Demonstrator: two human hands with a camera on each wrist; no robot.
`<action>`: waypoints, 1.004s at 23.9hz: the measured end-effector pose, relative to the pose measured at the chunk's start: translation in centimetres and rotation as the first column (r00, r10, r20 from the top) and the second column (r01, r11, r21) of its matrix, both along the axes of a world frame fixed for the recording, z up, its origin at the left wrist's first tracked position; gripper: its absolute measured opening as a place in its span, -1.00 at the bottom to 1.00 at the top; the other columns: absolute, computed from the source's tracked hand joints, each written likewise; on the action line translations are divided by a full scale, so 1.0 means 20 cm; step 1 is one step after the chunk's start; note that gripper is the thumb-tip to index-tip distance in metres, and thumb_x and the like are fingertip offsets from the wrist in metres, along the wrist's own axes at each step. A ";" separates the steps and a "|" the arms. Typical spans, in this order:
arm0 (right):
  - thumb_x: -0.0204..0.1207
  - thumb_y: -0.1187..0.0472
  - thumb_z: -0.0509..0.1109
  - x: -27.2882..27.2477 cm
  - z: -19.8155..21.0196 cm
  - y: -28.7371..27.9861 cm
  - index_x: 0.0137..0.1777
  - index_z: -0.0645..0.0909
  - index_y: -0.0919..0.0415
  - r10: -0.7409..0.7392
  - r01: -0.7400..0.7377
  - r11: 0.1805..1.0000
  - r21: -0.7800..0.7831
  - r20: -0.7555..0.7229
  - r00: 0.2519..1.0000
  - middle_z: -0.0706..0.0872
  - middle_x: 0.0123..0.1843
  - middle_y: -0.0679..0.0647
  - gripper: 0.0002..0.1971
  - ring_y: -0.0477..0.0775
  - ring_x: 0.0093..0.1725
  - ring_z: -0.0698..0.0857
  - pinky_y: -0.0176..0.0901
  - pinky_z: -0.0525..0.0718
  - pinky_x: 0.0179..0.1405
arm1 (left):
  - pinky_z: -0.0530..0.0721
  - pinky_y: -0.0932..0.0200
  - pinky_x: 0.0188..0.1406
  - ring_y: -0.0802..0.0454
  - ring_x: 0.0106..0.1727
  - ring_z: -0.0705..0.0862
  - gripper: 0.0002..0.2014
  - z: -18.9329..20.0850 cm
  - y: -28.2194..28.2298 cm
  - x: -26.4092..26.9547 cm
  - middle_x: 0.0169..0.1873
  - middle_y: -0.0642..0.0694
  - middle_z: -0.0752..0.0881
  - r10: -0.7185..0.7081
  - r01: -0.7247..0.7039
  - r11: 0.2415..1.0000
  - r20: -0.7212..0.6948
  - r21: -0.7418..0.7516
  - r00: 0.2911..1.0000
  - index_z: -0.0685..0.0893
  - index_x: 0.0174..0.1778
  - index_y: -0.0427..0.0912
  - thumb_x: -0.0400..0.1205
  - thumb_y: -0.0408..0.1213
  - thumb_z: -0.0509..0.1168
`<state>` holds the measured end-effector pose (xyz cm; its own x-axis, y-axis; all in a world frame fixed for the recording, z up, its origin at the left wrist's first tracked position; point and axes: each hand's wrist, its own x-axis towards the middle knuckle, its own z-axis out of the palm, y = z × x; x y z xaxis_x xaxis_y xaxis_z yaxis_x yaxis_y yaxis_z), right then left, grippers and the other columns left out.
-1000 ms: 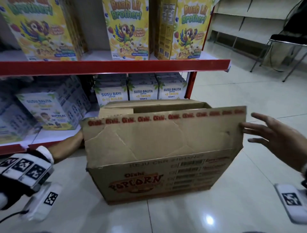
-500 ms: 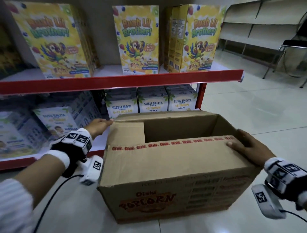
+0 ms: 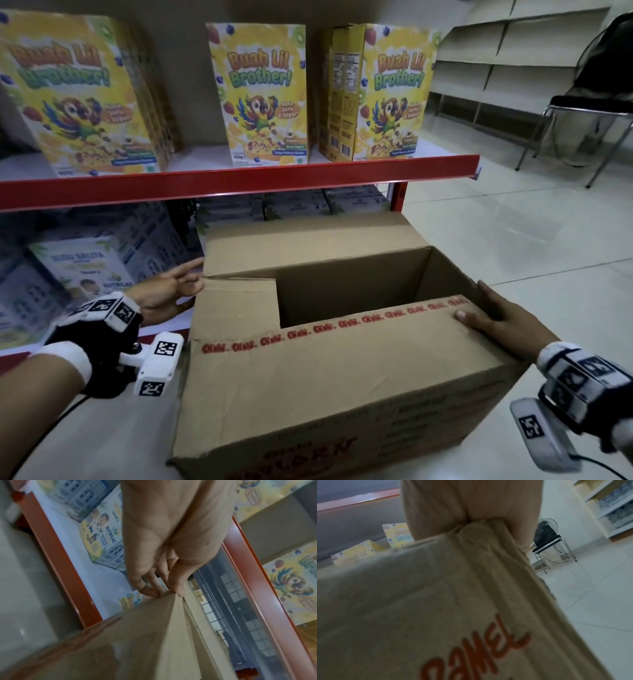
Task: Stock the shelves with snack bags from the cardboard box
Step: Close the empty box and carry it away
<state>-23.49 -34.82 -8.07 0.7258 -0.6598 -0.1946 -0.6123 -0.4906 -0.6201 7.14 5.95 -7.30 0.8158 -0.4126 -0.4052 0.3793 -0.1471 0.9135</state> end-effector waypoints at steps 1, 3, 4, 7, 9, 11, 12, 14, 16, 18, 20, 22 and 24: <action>0.45 -0.17 0.41 -0.01 0.00 0.00 0.67 0.07 -0.06 0.006 -0.006 1.000 0.001 0.000 1.000 0.37 0.61 0.09 -0.14 0.17 0.55 0.39 -0.03 0.31 0.46 | 0.53 -0.02 0.15 -0.10 0.24 0.56 -0.47 0.00 0.02 -0.01 0.15 -0.06 0.63 -0.007 0.007 0.999 -0.010 -0.036 1.000 0.38 0.53 -0.06 0.69 -0.61 0.06; 0.45 -0.17 0.42 -0.04 0.01 0.01 0.67 0.07 -0.07 0.006 -0.006 1.000 0.000 0.009 1.000 0.38 0.60 0.08 -0.14 0.16 0.54 0.40 -0.04 0.33 0.44 | 0.70 0.01 0.08 -0.05 0.16 0.63 -0.51 -0.01 0.05 -0.04 0.20 -0.03 0.66 -0.016 0.016 0.996 -0.001 -0.087 1.000 0.52 0.38 -0.02 0.68 -0.63 0.06; 0.44 -0.17 0.43 -0.06 0.01 0.01 0.66 0.08 -0.08 0.005 -0.005 1.000 0.005 0.015 1.000 0.38 0.60 0.07 -0.14 0.15 0.54 0.41 -0.04 0.33 0.43 | 0.71 0.05 0.02 -0.01 0.11 0.66 -0.53 -0.01 0.07 -0.05 0.20 -0.02 0.68 -0.040 0.041 0.993 0.007 -0.109 0.999 0.61 0.29 -0.02 0.65 -0.64 0.10; 0.46 -0.17 0.41 -0.10 0.00 0.02 0.66 0.08 -0.12 0.002 -0.002 1.000 0.021 0.029 1.000 0.38 0.60 0.03 -0.17 0.13 0.53 0.41 -0.06 0.33 0.42 | 0.67 0.01 -0.08 0.00 -0.05 0.69 -0.56 0.01 0.12 -0.10 -0.02 -0.04 0.74 -0.077 0.051 0.954 -0.077 -0.296 0.994 0.75 0.12 -0.05 0.29 -0.29 0.46; 0.49 -0.17 0.37 -0.10 0.00 0.03 0.65 0.08 -0.15 -0.003 0.002 1.000 0.031 0.030 1.000 0.37 0.60 0.03 -0.21 0.15 0.54 0.39 -0.05 0.32 0.43 | 0.66 -0.09 -0.12 -0.06 -0.14 0.73 -0.47 0.04 0.14 -0.12 -0.20 -0.09 0.76 -0.074 0.035 0.949 -0.113 -0.314 0.991 0.71 0.08 -0.11 0.26 0.09 0.47; 0.55 -0.18 0.29 -0.09 0.00 0.04 0.64 0.10 -0.19 -0.032 0.030 0.999 0.042 0.047 0.998 0.37 0.60 0.03 -0.30 0.15 0.55 0.37 -0.05 0.30 0.44 | 0.65 -0.13 -0.04 -0.14 -0.01 0.77 -0.35 0.08 0.12 -0.15 -0.04 -0.16 0.80 -0.147 0.134 0.982 -0.090 -0.134 0.985 0.77 0.04 -0.17 0.35 0.35 0.34; 0.58 -0.21 0.21 -0.08 -0.01 0.03 0.63 0.13 -0.21 -0.055 0.053 0.998 0.044 0.065 0.996 0.36 0.61 0.02 -0.37 0.15 0.57 0.35 -0.05 0.27 0.45 | 0.64 -0.15 0.02 -0.19 0.11 0.75 -0.40 0.10 0.10 -0.17 0.16 -0.20 0.75 -0.202 0.202 0.979 -0.036 -0.014 0.979 0.77 0.12 -0.11 0.35 0.27 0.41; 0.58 -0.34 -0.07 -0.07 -0.02 0.03 0.58 0.22 -0.27 -0.094 0.089 0.994 0.056 0.099 0.991 0.34 0.62 0.00 -0.42 0.16 0.59 0.32 -0.01 0.20 0.51 | 0.62 -0.13 0.15 -0.22 0.28 0.63 -0.39 0.09 0.07 -0.22 0.45 -0.21 0.52 -0.234 0.210 0.960 0.122 0.186 0.965 0.54 0.40 0.09 0.41 -0.20 0.52; 0.48 -0.47 -0.23 -0.08 -0.02 0.03 0.52 0.36 -0.25 -0.150 0.134 0.984 0.117 0.138 0.979 0.38 0.60 -0.01 -0.29 0.16 0.56 0.37 0.05 0.21 0.52 | 0.64 -0.21 0.15 -0.21 0.31 0.58 -0.22 0.05 0.06 -0.32 0.50 -0.20 0.45 -0.183 0.134 0.954 0.166 0.270 0.969 0.23 0.57 0.14 0.51 -0.40 0.42; 0.39 -0.57 -0.14 -0.06 -0.02 0.03 0.34 0.57 -0.19 -0.236 0.204 0.956 0.209 0.140 0.962 0.56 0.46 0.05 -0.24 0.19 0.38 0.53 0.07 0.36 0.38 | 0.61 -0.45 0.16 -0.35 0.21 0.67 -0.27 -0.01 0.08 -0.39 0.31 -0.28 0.64 -0.100 0.095 0.972 0.016 0.216 0.995 0.25 0.55 0.12 0.49 -0.20 0.43; 0.23 -0.63 0.09 -0.06 0.01 0.03 0.09 0.71 -0.09 -0.313 0.252 0.903 0.348 0.132 0.941 0.71 0.22 0.10 -0.25 0.17 0.15 0.65 0.04 0.48 0.21 | 0.62 -0.45 0.14 -0.34 0.17 0.70 -0.36 -0.05 0.11 -0.45 0.17 -0.21 0.74 -0.122 0.147 0.963 -0.123 0.227 0.985 0.34 0.45 0.22 0.43 0.11 0.35; 0.13 -0.61 0.23 -0.06 0.04 0.04 0.07 0.74 -0.08 -0.332 0.237 0.850 0.470 0.129 0.934 0.77 0.11 0.08 -0.26 0.17 0.09 0.72 0.04 0.57 0.18 | 0.64 -0.34 0.16 -0.21 0.25 0.67 -0.41 -0.06 0.15 -0.54 0.26 -0.07 0.70 -0.175 0.209 0.948 -0.155 0.239 0.972 0.32 0.45 0.40 0.45 0.29 0.19; 0.15 -0.57 0.26 -0.05 0.07 0.08 0.11 0.73 -0.13 -0.298 0.199 0.840 0.505 0.123 0.947 0.80 0.09 0.06 -0.31 0.19 0.07 0.76 0.04 0.62 0.16 | 0.65 -0.28 0.18 -0.16 0.31 0.63 -0.41 -0.07 0.18 -0.58 0.40 0.02 0.57 -0.152 0.170 0.971 -0.119 0.165 0.981 0.17 0.49 0.53 0.50 0.29 0.10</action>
